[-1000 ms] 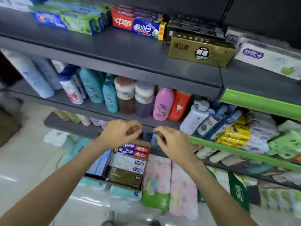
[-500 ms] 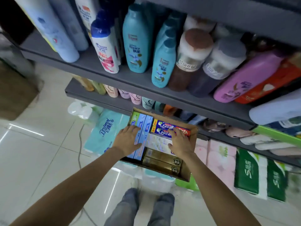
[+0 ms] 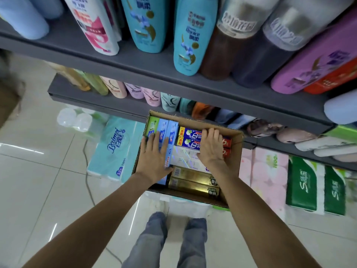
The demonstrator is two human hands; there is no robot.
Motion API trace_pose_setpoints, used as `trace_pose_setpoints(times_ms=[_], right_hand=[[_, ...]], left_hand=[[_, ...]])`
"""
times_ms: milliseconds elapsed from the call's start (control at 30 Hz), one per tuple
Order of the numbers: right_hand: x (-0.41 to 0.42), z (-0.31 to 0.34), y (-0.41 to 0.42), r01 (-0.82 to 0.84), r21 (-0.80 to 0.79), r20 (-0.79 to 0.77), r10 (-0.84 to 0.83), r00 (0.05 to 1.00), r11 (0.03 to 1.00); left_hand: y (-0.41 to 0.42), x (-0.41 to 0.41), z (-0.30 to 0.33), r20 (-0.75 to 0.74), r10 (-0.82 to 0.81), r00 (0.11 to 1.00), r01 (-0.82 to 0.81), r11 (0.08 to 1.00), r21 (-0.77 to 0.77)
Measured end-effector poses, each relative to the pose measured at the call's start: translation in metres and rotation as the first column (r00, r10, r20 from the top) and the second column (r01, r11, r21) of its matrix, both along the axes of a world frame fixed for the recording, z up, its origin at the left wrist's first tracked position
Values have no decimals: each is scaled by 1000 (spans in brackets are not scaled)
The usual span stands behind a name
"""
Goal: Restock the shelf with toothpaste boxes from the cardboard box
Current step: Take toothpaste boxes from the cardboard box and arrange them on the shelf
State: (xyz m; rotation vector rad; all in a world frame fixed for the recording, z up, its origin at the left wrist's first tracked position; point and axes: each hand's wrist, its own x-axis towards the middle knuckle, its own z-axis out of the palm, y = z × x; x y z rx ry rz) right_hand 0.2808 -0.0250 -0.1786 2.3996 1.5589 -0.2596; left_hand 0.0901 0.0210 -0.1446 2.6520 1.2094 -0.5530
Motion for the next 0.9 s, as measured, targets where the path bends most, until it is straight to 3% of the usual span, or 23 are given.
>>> trace_pose_setpoints(times_ms=[267, 433, 500, 533, 567, 633, 667, 700, 767, 833, 900], right_hand=[[0, -11, -14, -25, -30, -43, 24, 999, 999], [11, 6, -15, -112, 15, 3, 112, 994, 994], [12, 22, -19, -104, 50, -49, 107, 993, 993], [13, 32, -23, -109, 80, -65, 114, 991, 991], [12, 44, -28, -130, 111, -66, 138, 988, 985], [11, 69, -42, -220, 179, -14, 226, 974, 959], [11, 81, -50, -273, 223, 23, 275, 961, 936], [9, 92, -57, -328, 264, 47, 328, 944, 907], [3, 115, -71, -438, 326, 79, 437, 896, 838], [-4, 141, -78, -510, 376, 128, 502, 855, 774], [-14, 166, -82, -546, 404, 164, 529, 833, 734]], left_hand=[[1, -8, -6, 103, 8, 995, -8, 1000, -5], [1, -6, -8, 44, 2, 999, -2, 1000, -3], [3, -6, -4, 148, 60, 987, -49, 996, -77], [4, -6, 3, 277, 168, 946, -123, 977, -172], [6, -6, 15, 414, 349, 841, -220, 918, -329], [12, -6, 45, 524, 691, 498, -277, 699, -659], [16, -6, 62, 506, 765, 397, -245, 620, -745], [20, -6, 79, 477, 786, 394, -207, 581, -787], [25, -4, 111, 398, 726, 561, -116, 545, -830], [22, 4, 140, 269, 637, 723, -51, 437, -898], [11, 13, 166, 201, 531, 823, -15, 374, -927]])
